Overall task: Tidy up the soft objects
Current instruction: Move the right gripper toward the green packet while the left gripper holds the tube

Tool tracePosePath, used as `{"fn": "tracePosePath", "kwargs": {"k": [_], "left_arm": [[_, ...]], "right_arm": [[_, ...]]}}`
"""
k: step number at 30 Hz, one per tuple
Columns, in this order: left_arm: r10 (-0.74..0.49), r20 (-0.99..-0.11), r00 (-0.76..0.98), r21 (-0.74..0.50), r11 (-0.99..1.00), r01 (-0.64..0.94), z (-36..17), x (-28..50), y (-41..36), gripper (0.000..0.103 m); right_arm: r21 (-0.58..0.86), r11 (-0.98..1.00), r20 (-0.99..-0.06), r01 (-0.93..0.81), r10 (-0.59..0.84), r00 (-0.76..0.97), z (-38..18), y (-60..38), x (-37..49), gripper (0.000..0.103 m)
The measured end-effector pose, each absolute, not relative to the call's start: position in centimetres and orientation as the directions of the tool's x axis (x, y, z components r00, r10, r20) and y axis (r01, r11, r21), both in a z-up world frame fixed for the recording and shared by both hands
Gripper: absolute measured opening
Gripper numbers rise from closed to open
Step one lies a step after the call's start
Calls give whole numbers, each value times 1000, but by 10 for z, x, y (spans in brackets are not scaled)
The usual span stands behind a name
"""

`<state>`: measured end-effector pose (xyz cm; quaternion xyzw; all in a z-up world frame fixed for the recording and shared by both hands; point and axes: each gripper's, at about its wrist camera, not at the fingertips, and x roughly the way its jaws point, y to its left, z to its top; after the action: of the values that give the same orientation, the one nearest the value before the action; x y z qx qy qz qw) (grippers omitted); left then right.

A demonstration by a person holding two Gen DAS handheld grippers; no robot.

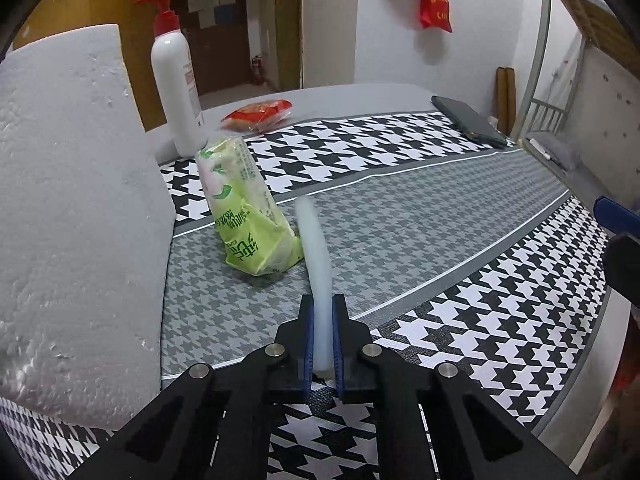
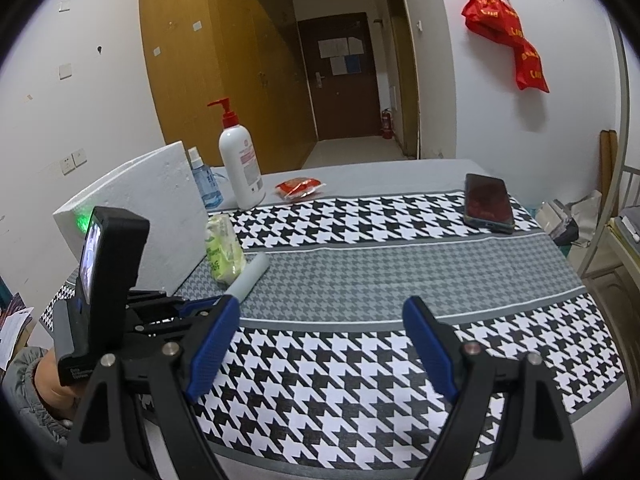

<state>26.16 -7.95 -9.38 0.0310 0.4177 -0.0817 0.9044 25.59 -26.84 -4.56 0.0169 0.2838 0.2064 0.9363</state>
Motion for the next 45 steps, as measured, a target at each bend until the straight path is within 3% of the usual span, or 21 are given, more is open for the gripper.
{"fn": "tracePosePath", "kwargs": {"k": [21, 33, 45], "left_arm": [[-207, -613, 763, -1, 965, 262, -36, 205, -75, 9], [-184, -490, 852, 15, 976, 219, 1, 169, -42, 9], [-190, -523, 831, -11, 976, 216, -23, 176, -23, 9]], "right_arm": [[121, 917, -513, -380, 386, 766, -34, -256, 249, 87], [97, 895, -523, -435, 418, 743, -27, -219, 261, 87], [65, 877, -556, -475, 427, 713, -24, -184, 276, 87]]}}
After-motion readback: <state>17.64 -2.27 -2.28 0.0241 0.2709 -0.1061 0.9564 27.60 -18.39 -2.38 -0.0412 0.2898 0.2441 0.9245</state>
